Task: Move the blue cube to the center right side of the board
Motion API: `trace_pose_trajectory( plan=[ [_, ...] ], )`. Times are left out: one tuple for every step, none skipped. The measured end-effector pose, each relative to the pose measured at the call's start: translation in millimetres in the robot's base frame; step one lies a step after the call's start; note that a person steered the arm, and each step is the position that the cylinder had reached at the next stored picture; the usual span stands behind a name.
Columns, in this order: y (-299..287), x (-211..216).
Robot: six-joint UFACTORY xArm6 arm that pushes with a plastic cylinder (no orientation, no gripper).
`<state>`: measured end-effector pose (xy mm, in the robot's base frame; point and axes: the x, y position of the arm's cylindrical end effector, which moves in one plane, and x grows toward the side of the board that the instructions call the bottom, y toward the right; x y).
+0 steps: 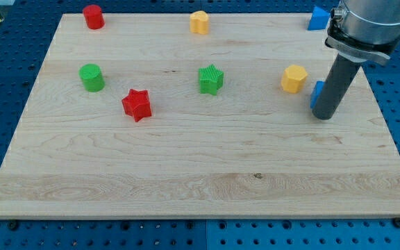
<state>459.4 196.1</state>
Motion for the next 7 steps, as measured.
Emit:
trace_pose_trajectory(
  plan=[
    [-12.3,0.0],
    [-26.1,-11.9],
    [-26.9,-32.0],
    [-26.3,-34.1],
    [-23.7,-34.1],
    [-22.5,-34.1],
    [-9.8,-32.5]
  ],
)
